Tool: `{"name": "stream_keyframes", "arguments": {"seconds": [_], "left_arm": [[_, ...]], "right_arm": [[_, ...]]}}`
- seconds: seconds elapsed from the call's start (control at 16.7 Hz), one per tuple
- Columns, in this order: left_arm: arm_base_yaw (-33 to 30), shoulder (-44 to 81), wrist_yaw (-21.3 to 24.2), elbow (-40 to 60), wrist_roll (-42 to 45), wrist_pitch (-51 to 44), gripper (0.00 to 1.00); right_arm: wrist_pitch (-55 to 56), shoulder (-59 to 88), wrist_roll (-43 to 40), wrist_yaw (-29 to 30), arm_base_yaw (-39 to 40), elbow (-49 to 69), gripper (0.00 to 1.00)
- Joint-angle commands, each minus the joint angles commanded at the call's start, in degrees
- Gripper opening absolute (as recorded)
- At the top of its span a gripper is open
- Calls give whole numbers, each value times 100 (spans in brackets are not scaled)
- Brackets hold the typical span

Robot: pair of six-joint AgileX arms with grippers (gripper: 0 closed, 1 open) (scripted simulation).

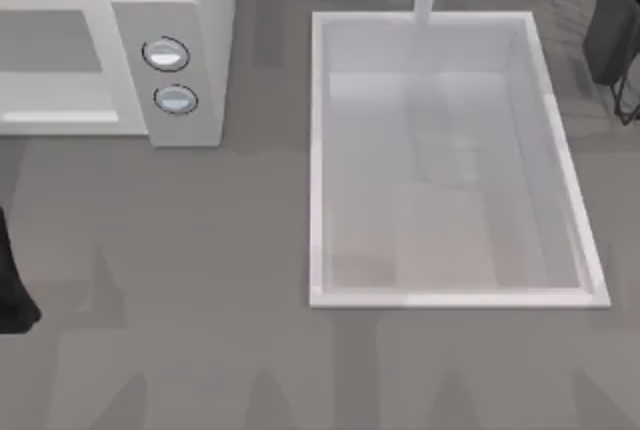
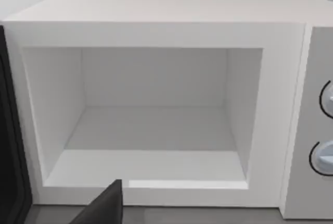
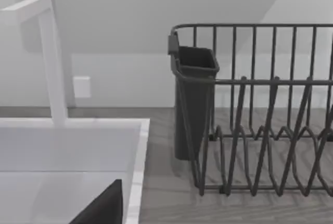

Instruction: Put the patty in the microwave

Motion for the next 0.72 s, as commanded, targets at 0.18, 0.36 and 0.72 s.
{"name": "stream_keyframes", "arguments": {"seconds": [0.18, 0.36, 0.72], "left_arm": [[11, 54, -1, 48, 50, -43, 100], [95, 563, -6, 482, 477, -396, 100], [377, 3041, 28, 2297, 2167, -1739, 100]], "right_arm": [[0, 0, 0, 0, 0, 0, 100], [0, 0, 0, 0, 0, 0, 100], [0, 0, 0, 0, 0, 0, 100]]}}
